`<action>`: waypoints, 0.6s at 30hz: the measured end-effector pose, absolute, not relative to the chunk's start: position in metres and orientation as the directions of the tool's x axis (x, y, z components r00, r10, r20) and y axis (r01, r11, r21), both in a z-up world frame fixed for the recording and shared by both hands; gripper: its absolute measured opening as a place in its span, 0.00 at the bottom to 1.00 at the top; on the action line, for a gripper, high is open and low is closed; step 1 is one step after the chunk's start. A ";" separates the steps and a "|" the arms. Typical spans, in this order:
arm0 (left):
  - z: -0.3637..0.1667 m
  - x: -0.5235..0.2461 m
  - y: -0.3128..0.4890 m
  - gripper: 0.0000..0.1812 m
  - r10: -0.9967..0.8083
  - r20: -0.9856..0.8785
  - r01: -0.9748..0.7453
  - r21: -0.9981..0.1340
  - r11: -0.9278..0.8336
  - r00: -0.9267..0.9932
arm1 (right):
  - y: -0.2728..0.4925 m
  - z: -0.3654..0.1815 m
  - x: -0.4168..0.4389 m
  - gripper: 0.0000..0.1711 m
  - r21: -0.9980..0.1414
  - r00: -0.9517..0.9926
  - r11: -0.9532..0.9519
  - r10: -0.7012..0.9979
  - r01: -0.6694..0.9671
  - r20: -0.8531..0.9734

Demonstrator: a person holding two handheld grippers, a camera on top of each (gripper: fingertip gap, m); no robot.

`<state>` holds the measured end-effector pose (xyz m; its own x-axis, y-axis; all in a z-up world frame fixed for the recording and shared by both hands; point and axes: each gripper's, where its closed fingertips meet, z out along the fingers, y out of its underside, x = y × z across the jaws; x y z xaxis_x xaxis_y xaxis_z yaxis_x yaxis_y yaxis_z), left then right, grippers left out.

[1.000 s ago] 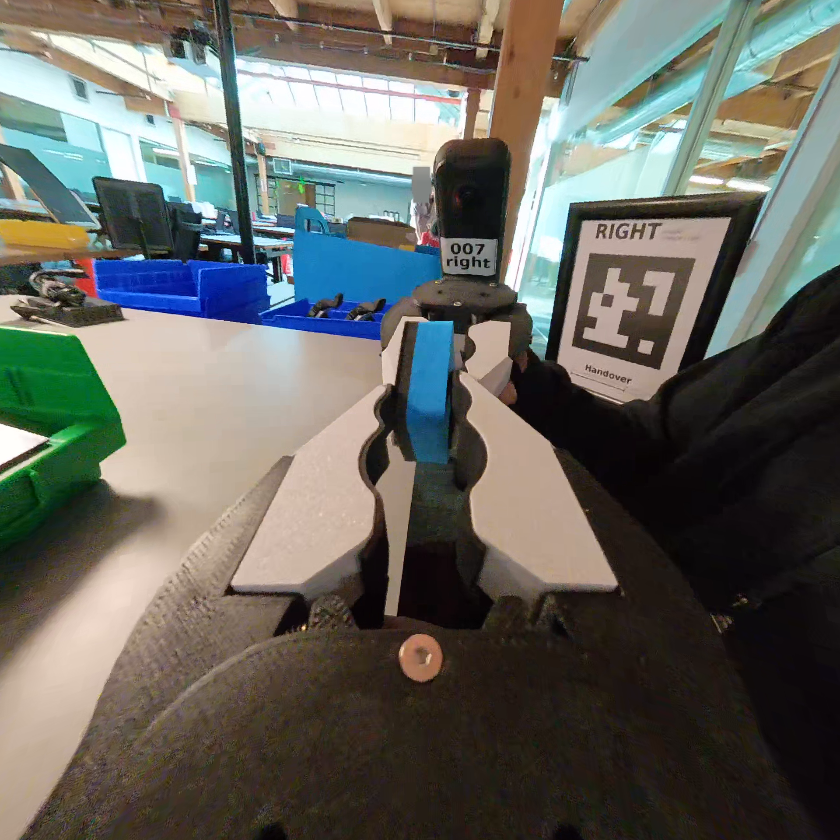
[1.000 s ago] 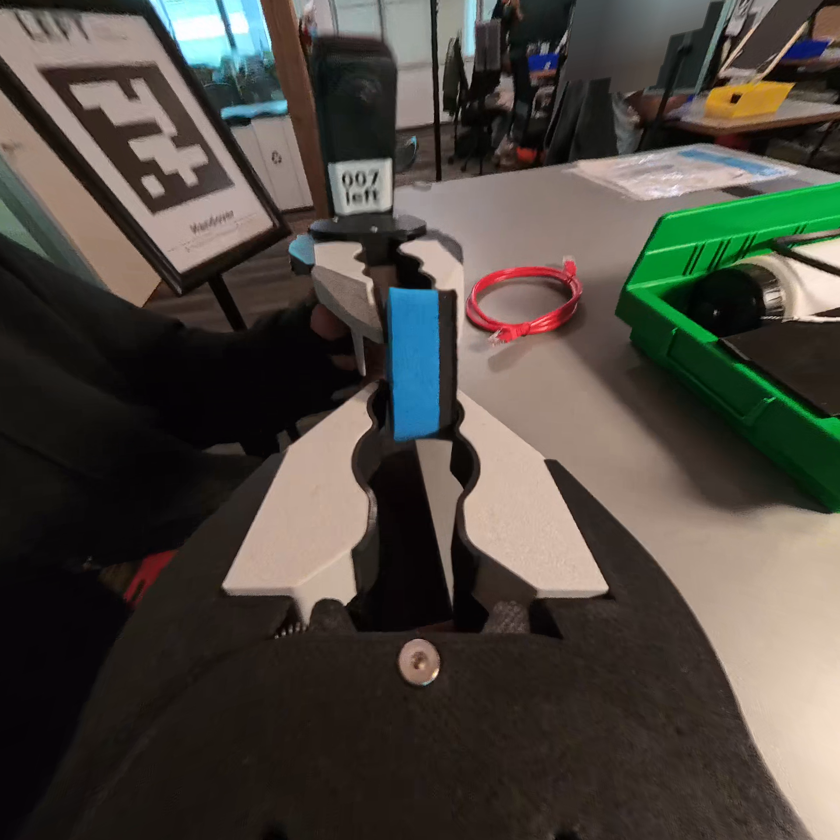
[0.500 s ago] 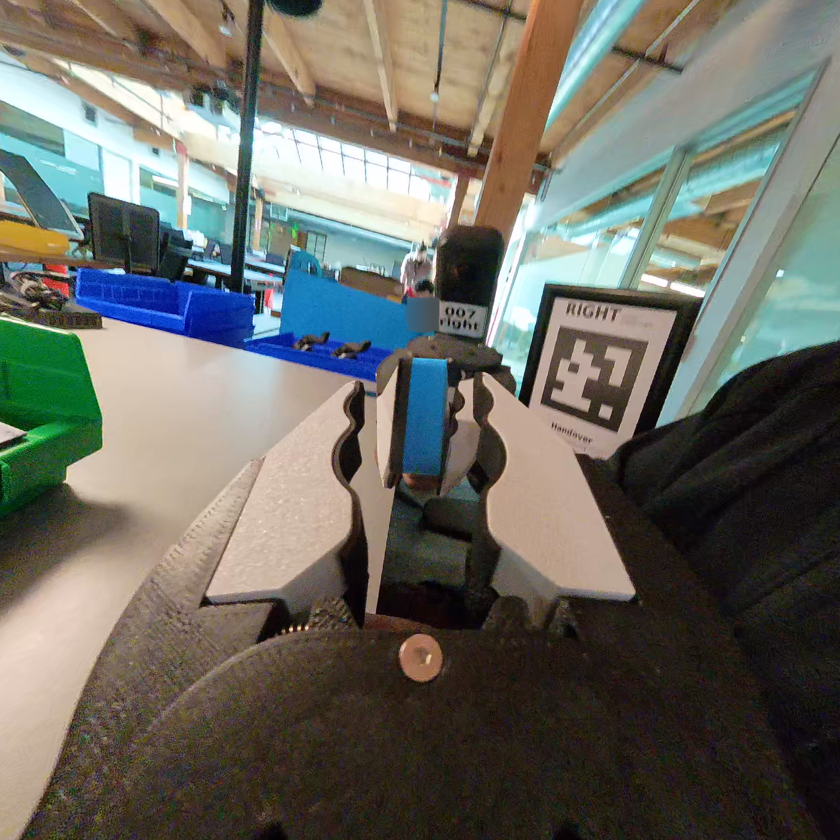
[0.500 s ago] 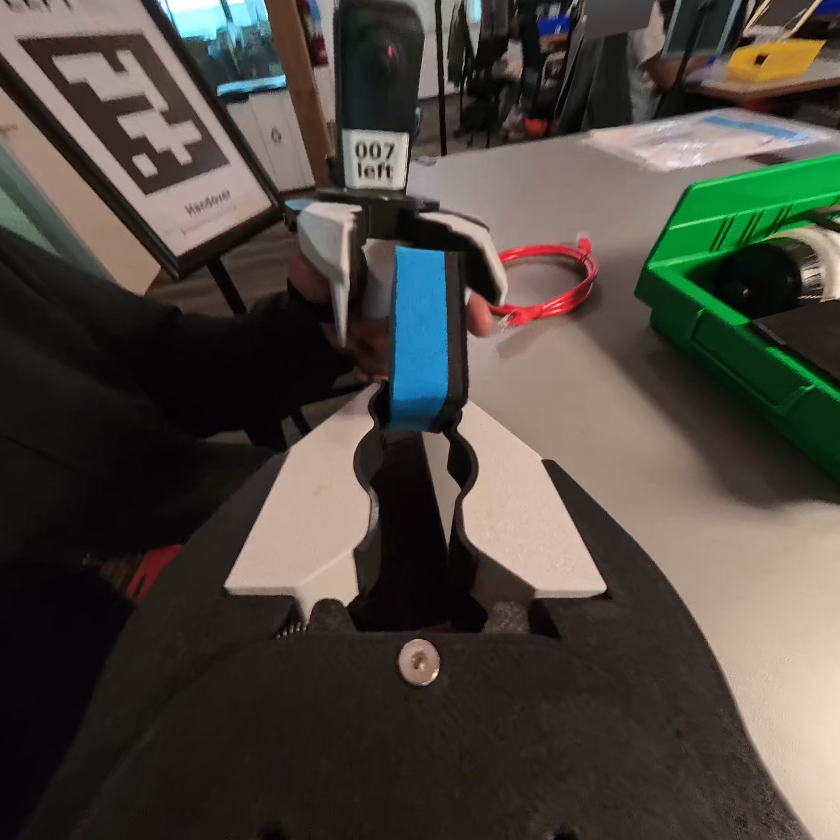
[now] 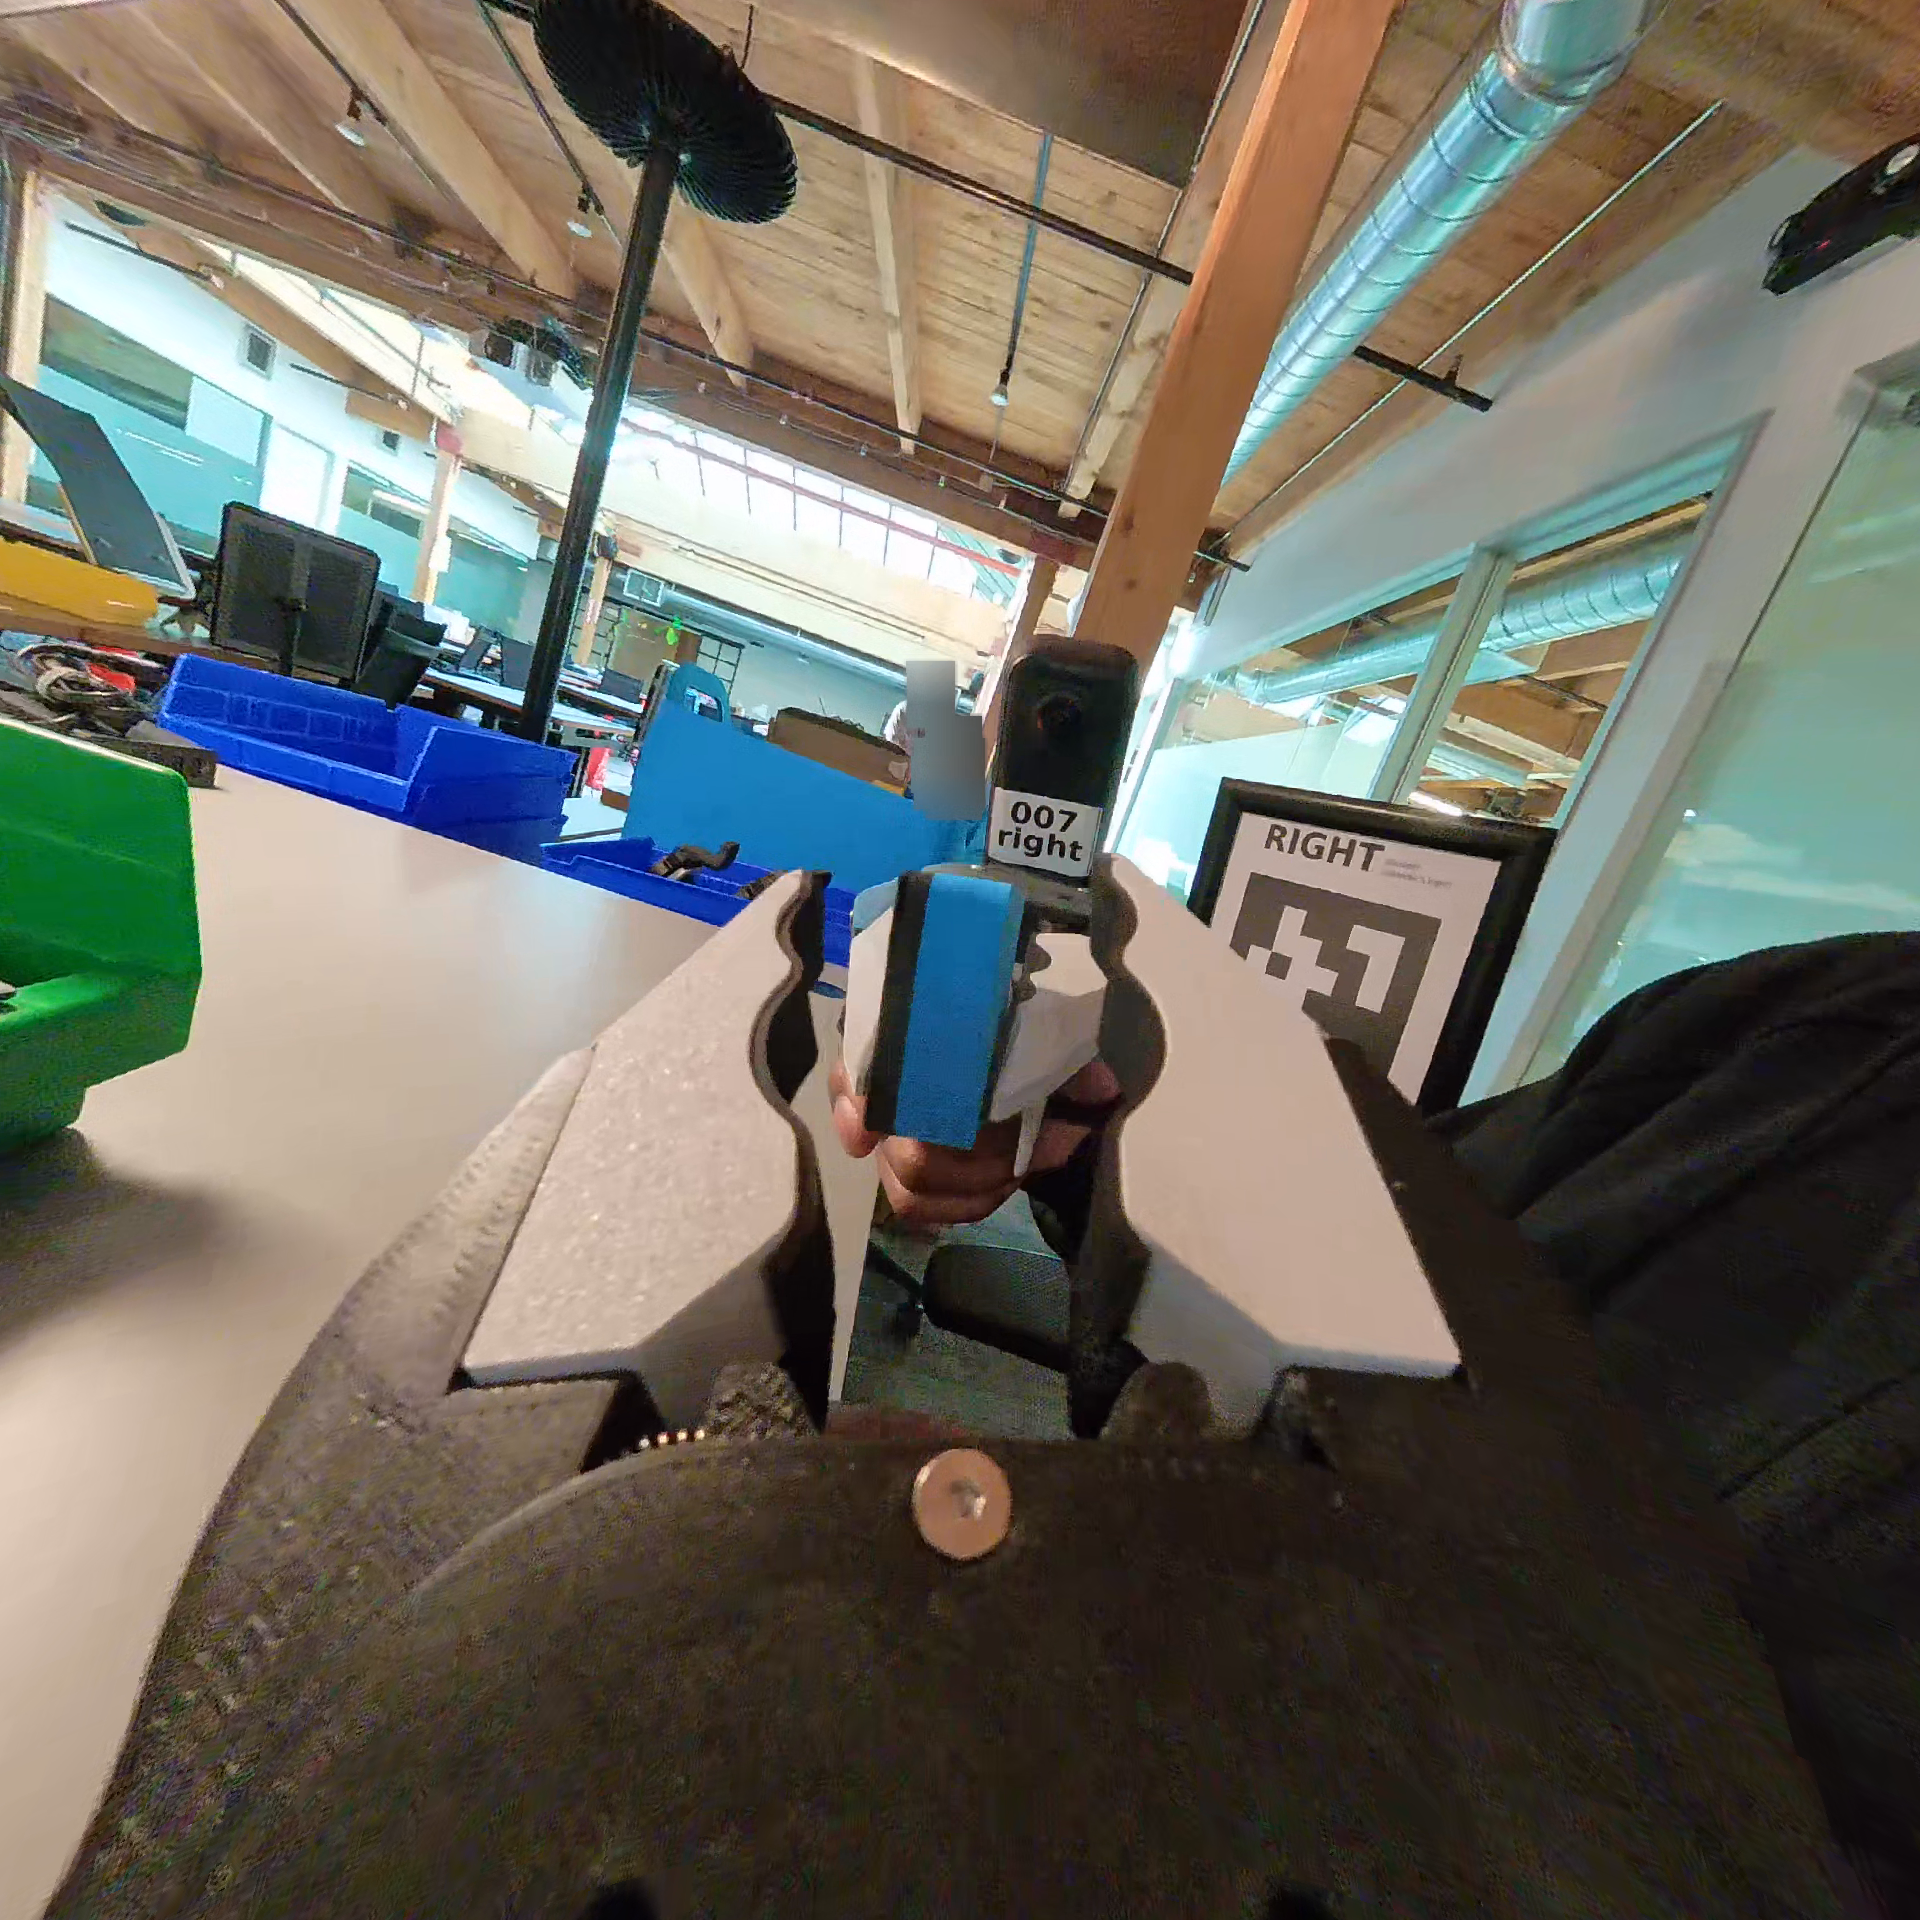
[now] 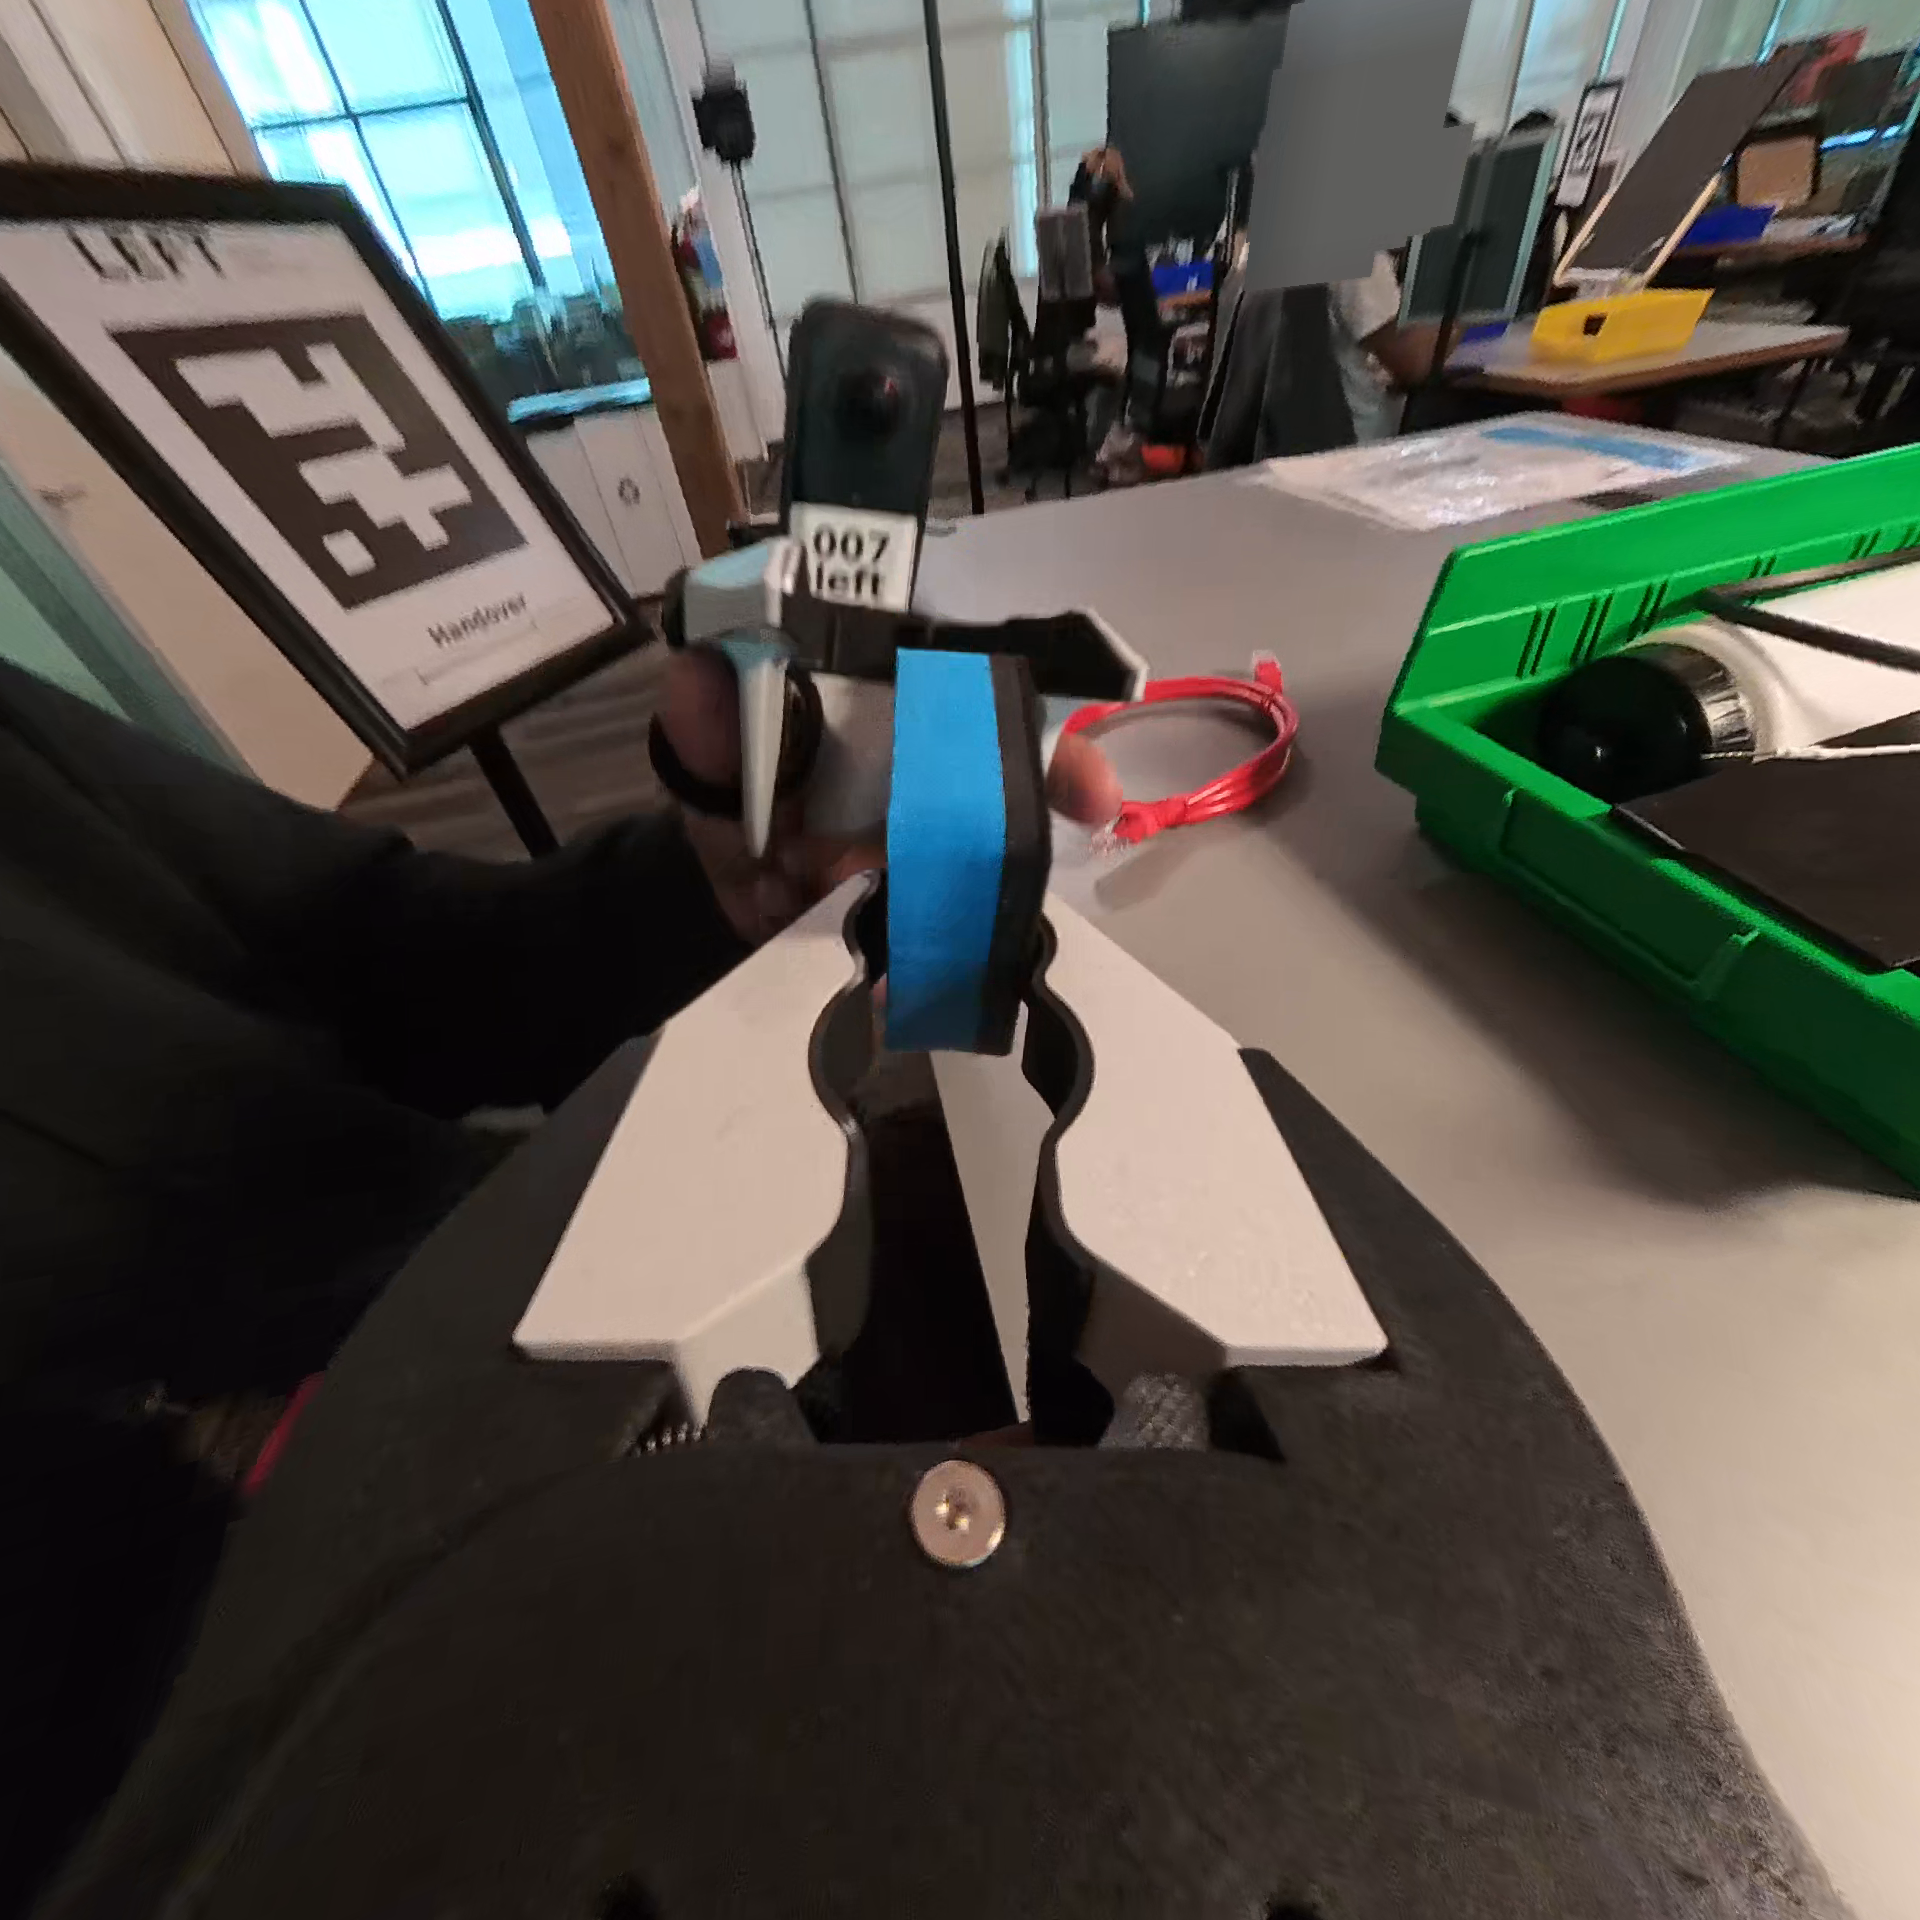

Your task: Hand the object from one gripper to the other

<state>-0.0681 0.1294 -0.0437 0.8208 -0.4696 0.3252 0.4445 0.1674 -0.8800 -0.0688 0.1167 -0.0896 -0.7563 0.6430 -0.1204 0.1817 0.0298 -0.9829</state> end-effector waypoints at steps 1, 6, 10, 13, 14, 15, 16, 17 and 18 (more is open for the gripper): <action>-0.044 -0.068 0.128 0.31 -0.469 0.313 0.426 -0.891 0.155 0.826 | 0.116 -0.093 -0.066 0.14 -0.980 -0.764 0.062 0.636 0.191 -0.108; -0.064 -0.056 0.136 0.14 -0.420 0.201 0.254 -0.964 0.073 0.885 | 0.116 -0.097 -0.065 0.17 -0.977 -0.764 0.106 0.640 0.187 -0.077; -0.031 -0.077 0.123 0.12 -0.446 0.324 0.475 -0.833 0.284 0.835 | 0.119 -0.077 -0.073 0.35 -0.985 -0.758 -0.088 0.629 0.151 -0.172; -0.035 -0.078 0.128 0.13 -0.451 0.375 0.529 -0.799 0.286 0.810 | 0.116 -0.068 -0.075 0.14 -0.982 -0.763 -0.156 0.620 0.107 -0.182; -0.034 -0.078 0.126 0.13 -0.466 0.374 0.538 -0.792 0.289 0.802 | 0.115 -0.069 -0.076 0.14 -0.982 -0.763 -0.150 0.619 0.115 -0.184; -0.034 -0.077 0.125 0.14 -0.482 0.378 0.543 -0.797 0.266 0.790 | 0.114 -0.071 -0.076 0.13 -0.982 -0.765 -0.136 0.617 0.128 -0.185; -0.036 -0.076 0.123 0.20 -0.487 0.374 0.533 -0.812 0.240 0.789 | 0.114 -0.076 -0.075 0.13 -0.984 -0.765 -0.106 0.618 0.143 -0.178; -0.037 -0.077 0.121 0.28 -0.478 0.365 0.510 -0.832 0.217 0.799 | 0.113 -0.081 -0.074 0.13 -0.986 -0.766 -0.064 0.623 0.157 -0.162; -0.040 -0.076 0.120 0.31 -0.466 0.345 0.475 -0.858 0.194 0.815 | 0.112 -0.087 -0.072 0.13 -0.985 -0.766 -0.017 0.626 0.169 -0.143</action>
<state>-0.0760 0.1197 -0.0396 0.8148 -0.4660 0.3449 0.4746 0.1944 -0.8585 -0.0722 0.1124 -0.0867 -0.7663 0.6264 -0.1425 0.1693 -0.0171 -0.9854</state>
